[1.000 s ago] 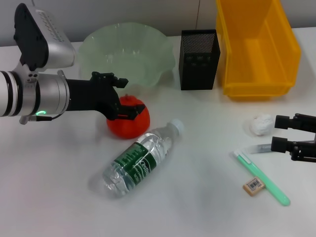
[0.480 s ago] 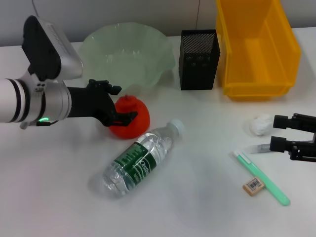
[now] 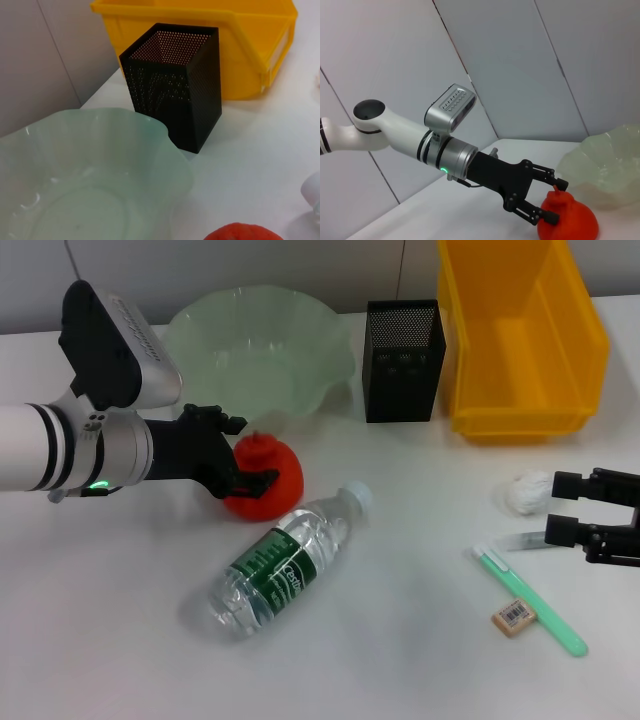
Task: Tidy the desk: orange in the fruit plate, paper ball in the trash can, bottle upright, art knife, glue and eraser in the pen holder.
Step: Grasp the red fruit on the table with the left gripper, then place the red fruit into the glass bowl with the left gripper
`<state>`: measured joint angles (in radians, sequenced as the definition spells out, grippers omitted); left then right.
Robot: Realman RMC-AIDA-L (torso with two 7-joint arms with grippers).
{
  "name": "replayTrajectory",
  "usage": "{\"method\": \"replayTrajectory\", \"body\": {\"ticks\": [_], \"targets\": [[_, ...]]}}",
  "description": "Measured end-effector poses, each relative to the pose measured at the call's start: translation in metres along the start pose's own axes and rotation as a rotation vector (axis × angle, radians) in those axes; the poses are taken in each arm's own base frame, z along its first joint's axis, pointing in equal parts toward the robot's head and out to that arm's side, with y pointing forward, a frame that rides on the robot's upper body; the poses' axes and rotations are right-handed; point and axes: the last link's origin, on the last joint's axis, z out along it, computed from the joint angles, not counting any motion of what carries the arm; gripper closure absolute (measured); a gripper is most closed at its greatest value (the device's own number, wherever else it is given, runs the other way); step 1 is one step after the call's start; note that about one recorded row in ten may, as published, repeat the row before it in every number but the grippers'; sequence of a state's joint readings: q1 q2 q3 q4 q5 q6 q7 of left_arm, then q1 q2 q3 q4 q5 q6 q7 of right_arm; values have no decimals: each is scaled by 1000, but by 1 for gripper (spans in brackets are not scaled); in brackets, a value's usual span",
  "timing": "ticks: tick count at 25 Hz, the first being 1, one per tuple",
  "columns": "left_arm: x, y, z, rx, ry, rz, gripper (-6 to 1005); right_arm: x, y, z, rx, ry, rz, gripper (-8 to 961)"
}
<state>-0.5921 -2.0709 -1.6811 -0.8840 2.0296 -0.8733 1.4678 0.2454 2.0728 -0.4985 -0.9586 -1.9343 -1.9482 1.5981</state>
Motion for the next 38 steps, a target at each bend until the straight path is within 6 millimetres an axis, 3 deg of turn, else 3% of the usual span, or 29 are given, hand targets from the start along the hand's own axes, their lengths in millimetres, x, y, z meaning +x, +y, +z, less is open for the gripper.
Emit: {"method": "replayTrajectory", "body": {"ticks": [15,21,23,38], "targets": [[-3,0,-1,0,-5,-3,311,-1,1,0,-7,-13,-13,182],[-1,8,-3,-61,-3,6,544,0,2,-1,-6,-15,-10,182],[1,8,-4,-68,1,10,767,0,2,-1,-6,-15,-10,183],[26,3,-37,-53,74,81,868,1,2,-6,3,-40,-11,183]]}}
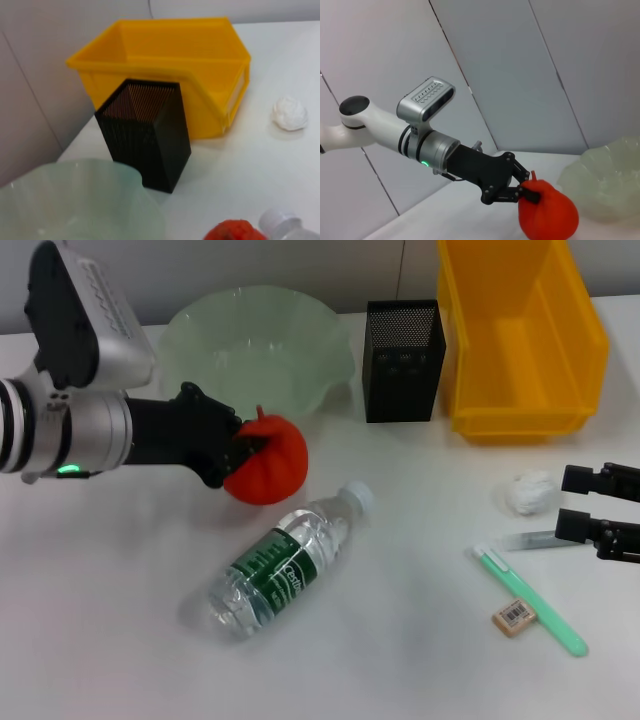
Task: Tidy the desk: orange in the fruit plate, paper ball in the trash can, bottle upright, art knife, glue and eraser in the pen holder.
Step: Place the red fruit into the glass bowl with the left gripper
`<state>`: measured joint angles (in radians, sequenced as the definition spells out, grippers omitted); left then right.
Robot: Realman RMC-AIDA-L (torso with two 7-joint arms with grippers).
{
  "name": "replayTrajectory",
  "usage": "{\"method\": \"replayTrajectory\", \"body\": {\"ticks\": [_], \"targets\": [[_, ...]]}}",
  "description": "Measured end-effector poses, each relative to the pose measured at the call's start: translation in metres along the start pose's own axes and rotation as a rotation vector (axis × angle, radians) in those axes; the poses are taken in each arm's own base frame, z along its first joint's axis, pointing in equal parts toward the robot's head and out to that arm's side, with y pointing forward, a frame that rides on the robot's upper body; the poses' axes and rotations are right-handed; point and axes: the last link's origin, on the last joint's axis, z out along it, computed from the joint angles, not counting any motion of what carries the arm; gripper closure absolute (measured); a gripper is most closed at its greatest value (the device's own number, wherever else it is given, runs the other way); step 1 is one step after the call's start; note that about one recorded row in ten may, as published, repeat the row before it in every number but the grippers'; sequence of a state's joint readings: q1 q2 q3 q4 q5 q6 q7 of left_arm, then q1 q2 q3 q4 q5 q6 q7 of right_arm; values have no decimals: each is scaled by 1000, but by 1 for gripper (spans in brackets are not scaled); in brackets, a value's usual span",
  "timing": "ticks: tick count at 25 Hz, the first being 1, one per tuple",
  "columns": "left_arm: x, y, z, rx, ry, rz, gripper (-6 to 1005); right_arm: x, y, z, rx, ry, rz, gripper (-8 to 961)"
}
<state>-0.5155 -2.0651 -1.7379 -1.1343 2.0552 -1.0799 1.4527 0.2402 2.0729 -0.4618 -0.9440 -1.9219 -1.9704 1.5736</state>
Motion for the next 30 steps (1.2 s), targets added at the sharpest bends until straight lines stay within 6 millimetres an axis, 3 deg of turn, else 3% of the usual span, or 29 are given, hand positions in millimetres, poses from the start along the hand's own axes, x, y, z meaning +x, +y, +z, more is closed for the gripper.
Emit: {"method": "replayTrajectory", "body": {"ticks": [6,8,14,22,23,30], "targets": [[8,-3,-4,15,11,22,906,0,0,-1,-3,-5,2,183],[20,-12,-9,74,37,43,918,1,0,-2,-1,-6,0,183],[28,-33,-7,235,72,48,940,2,0,0,-9,-11,4,183],[35,-46,18,362,68,72,940,6,3,-1,-28,-29,7,184],[33,-49,28,387,49,75,941,7,3,-2,-27,-31,9,184],[28,-52,44,432,11,95,940,12,3,-2,-37,-42,21,184]]}}
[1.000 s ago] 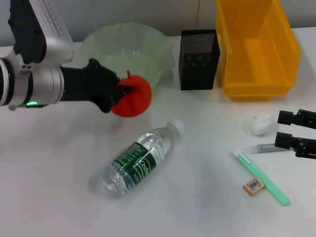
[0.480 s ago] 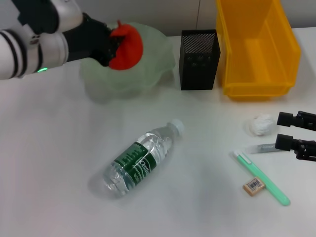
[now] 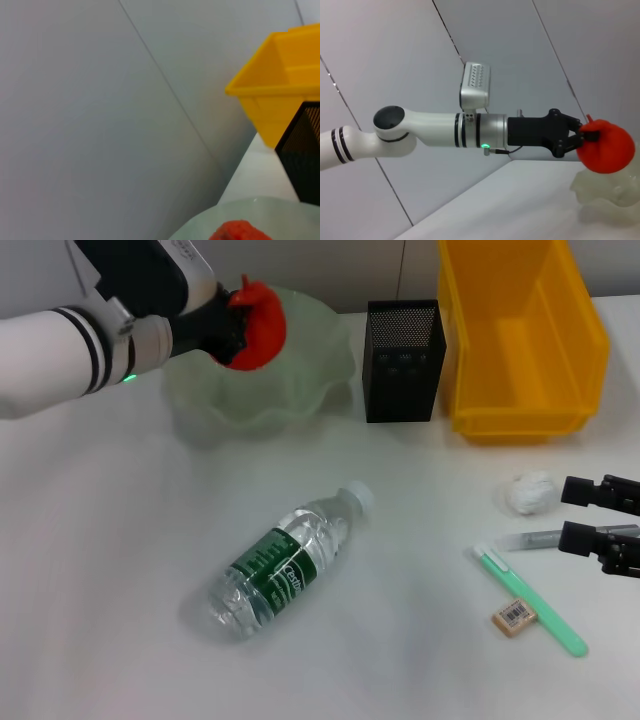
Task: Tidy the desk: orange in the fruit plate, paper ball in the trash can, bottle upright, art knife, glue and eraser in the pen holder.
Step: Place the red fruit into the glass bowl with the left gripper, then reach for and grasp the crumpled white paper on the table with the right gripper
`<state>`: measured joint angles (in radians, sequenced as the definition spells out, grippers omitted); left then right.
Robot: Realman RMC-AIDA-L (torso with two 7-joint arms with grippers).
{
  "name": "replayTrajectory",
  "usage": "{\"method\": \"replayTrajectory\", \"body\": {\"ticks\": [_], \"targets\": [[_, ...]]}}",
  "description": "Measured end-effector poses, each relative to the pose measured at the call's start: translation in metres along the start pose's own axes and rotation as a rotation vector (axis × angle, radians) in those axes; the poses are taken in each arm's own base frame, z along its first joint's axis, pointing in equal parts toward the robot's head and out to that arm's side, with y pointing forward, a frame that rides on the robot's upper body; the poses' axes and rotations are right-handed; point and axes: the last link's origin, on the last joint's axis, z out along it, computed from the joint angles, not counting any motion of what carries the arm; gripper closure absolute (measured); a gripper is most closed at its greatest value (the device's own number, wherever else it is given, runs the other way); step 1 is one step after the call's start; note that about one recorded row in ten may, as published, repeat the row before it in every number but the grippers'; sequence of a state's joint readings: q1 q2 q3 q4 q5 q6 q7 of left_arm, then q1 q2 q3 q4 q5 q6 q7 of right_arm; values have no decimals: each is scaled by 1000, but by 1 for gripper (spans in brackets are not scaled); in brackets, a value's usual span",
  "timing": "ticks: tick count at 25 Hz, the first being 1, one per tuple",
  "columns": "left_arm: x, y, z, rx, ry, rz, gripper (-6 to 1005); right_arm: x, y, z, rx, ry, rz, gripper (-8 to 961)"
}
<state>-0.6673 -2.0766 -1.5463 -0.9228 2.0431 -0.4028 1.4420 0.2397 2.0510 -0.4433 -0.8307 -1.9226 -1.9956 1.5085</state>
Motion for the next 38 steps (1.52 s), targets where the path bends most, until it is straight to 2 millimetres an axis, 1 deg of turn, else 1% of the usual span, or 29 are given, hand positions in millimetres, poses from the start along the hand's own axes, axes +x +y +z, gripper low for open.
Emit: {"method": "replayTrajectory", "body": {"ticks": [9,11,12,18,20,27,29,31,33,34,35,36,38], "targets": [[-6,4,7,8,-27,21,935,1,1,1,-8,6,2,184],[-8,5,9,5,-38,20,933,1,1,1,-8,6,3,184],[-13,8,12,-6,-58,21,933,1,1,1,-8,6,3,184],[-16,11,14,-19,-73,3,929,3,2,1,-13,21,11,184],[-16,10,14,-21,-74,-3,797,4,2,-1,-5,24,13,184],[-15,10,12,-28,-68,-20,504,3,2,-5,9,33,24,185],[-13,10,10,-30,-57,-26,424,-1,2,-7,20,45,38,185],[-8,12,3,-51,-33,-50,344,-9,3,-10,37,67,42,185],[-3,13,-4,-79,-11,-75,336,-17,4,-14,56,90,50,185],[1,13,-8,-95,3,-89,332,-23,5,-17,72,106,57,185],[3,14,-14,-113,14,-104,328,-34,5,-20,101,134,83,185],[5,14,-18,-121,25,-111,324,-34,5,-20,101,134,83,185],[10,16,-30,-143,60,-135,321,-48,8,-22,122,185,130,188]]}}
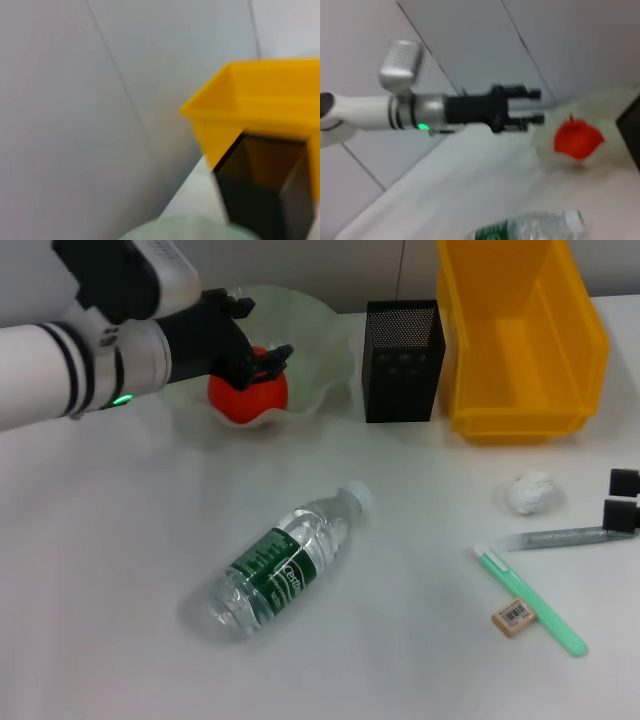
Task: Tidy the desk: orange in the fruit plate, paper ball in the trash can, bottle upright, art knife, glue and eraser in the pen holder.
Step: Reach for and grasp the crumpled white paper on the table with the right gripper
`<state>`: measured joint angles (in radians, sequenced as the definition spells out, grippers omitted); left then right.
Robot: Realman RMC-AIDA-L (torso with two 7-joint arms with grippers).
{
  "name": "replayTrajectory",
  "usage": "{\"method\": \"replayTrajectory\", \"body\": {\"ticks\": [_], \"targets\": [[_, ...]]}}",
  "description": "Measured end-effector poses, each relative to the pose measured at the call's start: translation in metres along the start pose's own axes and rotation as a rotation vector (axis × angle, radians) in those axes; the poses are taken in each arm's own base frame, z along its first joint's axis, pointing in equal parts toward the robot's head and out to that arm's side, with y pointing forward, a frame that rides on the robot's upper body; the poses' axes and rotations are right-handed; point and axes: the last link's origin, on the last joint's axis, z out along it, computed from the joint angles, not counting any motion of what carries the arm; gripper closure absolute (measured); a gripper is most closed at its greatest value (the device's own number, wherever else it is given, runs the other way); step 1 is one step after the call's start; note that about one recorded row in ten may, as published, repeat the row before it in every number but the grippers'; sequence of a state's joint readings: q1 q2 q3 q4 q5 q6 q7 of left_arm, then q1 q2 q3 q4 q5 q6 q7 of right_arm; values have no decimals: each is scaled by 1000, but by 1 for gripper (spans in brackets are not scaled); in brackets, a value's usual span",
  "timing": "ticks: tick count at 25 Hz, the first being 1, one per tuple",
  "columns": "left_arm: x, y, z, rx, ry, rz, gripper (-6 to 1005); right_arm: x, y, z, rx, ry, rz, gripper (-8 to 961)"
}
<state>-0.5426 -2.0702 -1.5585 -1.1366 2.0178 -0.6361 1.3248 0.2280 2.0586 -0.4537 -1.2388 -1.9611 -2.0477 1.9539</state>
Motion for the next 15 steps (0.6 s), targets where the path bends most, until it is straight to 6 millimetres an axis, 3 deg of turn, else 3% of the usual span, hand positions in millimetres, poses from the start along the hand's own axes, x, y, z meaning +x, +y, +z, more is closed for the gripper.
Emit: {"method": "replayTrajectory", "body": {"ticks": [6,10,12,15], "targets": [[16,11,-32,-49,131,-98,326,-36,10,-9,136,115,84,203],[22,17,-47,-77,174,-119,329,-57,0,-11,220,164,176,214],[23,20,-50,-90,184,-134,331,-68,-14,-10,287,246,238,219],[21,22,-53,-108,206,-182,331,-73,-23,-8,309,294,266,227]]}}
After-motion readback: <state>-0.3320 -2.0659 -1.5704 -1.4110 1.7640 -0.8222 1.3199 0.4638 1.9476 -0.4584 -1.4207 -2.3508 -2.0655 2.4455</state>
